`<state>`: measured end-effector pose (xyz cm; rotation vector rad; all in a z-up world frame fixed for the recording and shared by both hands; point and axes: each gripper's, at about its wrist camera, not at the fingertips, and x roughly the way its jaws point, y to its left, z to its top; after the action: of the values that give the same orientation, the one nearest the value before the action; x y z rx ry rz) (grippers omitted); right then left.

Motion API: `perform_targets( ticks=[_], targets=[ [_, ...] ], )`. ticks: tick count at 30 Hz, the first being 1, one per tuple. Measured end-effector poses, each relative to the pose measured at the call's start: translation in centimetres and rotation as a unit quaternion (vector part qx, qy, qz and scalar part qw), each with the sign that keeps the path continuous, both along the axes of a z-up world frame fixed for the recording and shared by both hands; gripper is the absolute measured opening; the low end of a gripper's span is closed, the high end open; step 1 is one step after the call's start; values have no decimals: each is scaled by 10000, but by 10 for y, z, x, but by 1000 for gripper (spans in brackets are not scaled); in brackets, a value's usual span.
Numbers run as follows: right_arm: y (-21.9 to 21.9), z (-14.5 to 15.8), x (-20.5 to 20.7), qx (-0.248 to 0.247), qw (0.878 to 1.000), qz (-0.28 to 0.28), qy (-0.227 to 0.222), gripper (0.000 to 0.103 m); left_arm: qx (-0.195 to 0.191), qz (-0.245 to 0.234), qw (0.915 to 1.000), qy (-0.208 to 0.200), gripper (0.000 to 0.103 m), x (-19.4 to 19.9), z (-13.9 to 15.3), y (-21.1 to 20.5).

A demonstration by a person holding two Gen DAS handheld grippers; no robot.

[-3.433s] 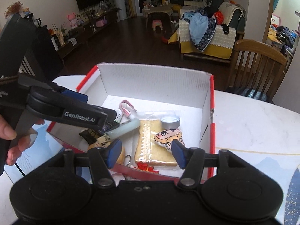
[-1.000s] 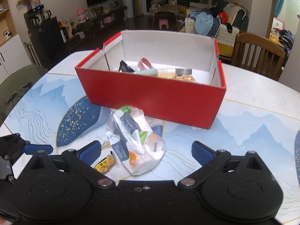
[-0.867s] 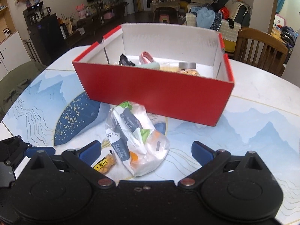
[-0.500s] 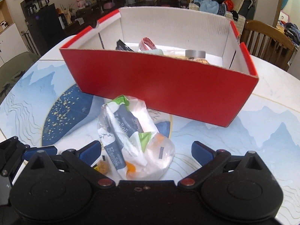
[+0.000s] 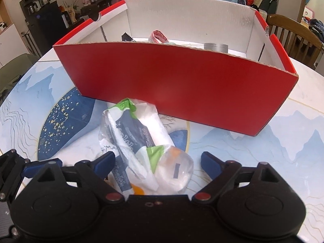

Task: Organize objects
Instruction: 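Grasp the yellow candy packet with the left tool while the right tool grasps the clear plastic bag, then lift and carry the candy packet and plastic bag with both tools into the red box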

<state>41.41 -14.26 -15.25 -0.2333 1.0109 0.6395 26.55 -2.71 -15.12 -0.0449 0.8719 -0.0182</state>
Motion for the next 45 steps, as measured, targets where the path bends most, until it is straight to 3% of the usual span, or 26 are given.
perform_targets(
  ticks=[4,14,20,35,45],
  targets=[
    [0,0,-1,5,10000,11,-38,78,-81,56,9999,40,97,0,1,1],
    [1,2,-7,-72,9997,73,-201,61,146,-107,9997,158,42,1,4,-9],
    [-6,6,-13,-92,9996,53,-245,49,165,-189,9994,257,21,3,6,-8],
    [-56,24,-43,63,9993,-336,146,45,-164,115,9989,417,18,-11,11,11],
    [-78,52,-64,238,9980,-560,168,45,-458,406,9976,310,18,-27,40,26]
  ],
)
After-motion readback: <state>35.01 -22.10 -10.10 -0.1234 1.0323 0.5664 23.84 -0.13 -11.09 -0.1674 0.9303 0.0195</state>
